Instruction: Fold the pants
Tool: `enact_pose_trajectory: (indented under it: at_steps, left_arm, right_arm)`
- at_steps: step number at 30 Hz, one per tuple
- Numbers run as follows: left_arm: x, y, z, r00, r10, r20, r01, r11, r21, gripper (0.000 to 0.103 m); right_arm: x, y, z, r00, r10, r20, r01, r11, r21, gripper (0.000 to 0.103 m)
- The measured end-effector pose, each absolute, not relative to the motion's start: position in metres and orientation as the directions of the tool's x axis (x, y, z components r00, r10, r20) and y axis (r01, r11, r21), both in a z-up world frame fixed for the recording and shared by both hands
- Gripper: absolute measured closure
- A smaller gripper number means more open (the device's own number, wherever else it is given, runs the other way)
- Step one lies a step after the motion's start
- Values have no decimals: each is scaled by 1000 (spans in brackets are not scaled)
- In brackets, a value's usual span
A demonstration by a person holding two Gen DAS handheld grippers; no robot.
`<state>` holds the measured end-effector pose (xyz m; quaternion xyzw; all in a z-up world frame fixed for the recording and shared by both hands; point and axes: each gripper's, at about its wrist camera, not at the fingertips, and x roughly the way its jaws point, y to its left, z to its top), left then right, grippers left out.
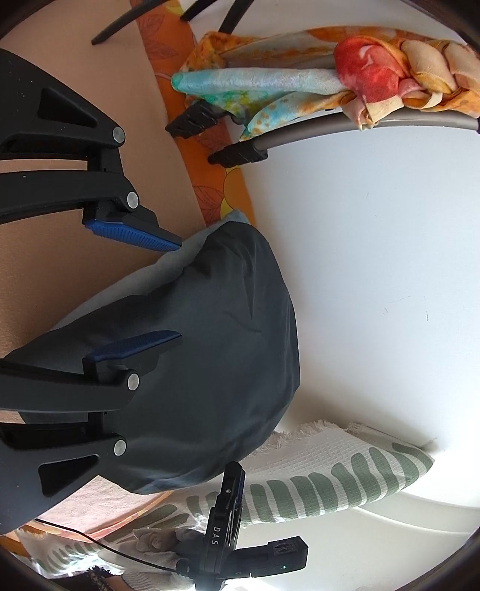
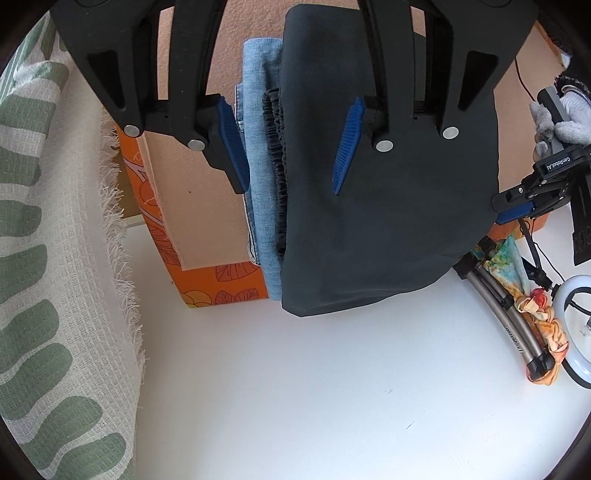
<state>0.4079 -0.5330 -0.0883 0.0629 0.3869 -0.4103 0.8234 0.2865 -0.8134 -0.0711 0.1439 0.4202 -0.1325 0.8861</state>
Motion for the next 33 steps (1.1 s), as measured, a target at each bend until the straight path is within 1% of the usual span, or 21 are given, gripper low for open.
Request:
enact_pose_trajectory:
  at_steps: [2,3,4,5,6,8,10,12,13,16,19,20,22,24,29,33]
  left_arm:
    - [400,-527,-83,367,-632,-683,733,648,-205,59]
    - [396,-525,-80,374,-631,-680,737,647,-195,56]
    - [392,-522,-76,380,-631,-677,740,646,-188,49]
    - [388,-518,-72,384,-634,-671,743,644,-183,46]
    - [383,-513,-69,388,-638,-665,746,641,-180,44]
    - [373,-508,-60,393,-646,-655,754,634,-173,44]
    - [362,-501,-51,405,-649,-644,760,631,-158,38]
    - [351,-493,-43,417,-654,-631,767,626,-141,35]
    - [344,-490,-38,422,-657,-625,770,623,-134,33]
    - [325,-477,-26,427,-671,-606,782,611,-125,31]
    - [305,-461,-17,425,-686,-591,794,595,-120,26]
    - [299,-455,-14,422,-692,-586,798,590,-121,26]
    - [288,-445,-10,417,-702,-577,802,583,-131,26]
    - [277,-436,-6,407,-713,-571,804,576,-146,26]
    - [252,-411,-4,393,-725,-565,812,562,-157,24]
    - [231,-390,-2,412,-729,-547,810,568,-146,23]
  right_arm:
    - [281,-807,-66,613,-134,-779,356,927,121,50]
    - [279,-803,-64,615,-141,-776,357,927,114,49]
    - [276,-799,-61,618,-148,-772,360,926,111,48]
    - [272,-796,-57,622,-152,-768,363,925,111,44]
    - [268,-792,-54,626,-160,-763,369,923,110,40]
    - [261,-785,-46,637,-176,-751,380,919,106,36]
    - [253,-775,-38,644,-193,-740,387,917,98,34]
    - [245,-763,-31,648,-213,-731,394,915,83,29]
    - [240,-757,-27,652,-224,-724,398,914,75,29]
    - [224,-737,-14,663,-243,-708,404,913,65,28]
    - [206,-713,-2,674,-281,-684,413,910,33,20]
    - [200,-704,2,680,-293,-672,414,910,23,17]
    - [188,-686,9,690,-307,-655,417,909,14,15]
    - [178,-671,12,693,-321,-646,428,904,10,9]
    - [154,-632,15,676,-375,-634,465,885,-28,8]
    - [136,-607,10,668,-388,-635,494,870,-12,7]
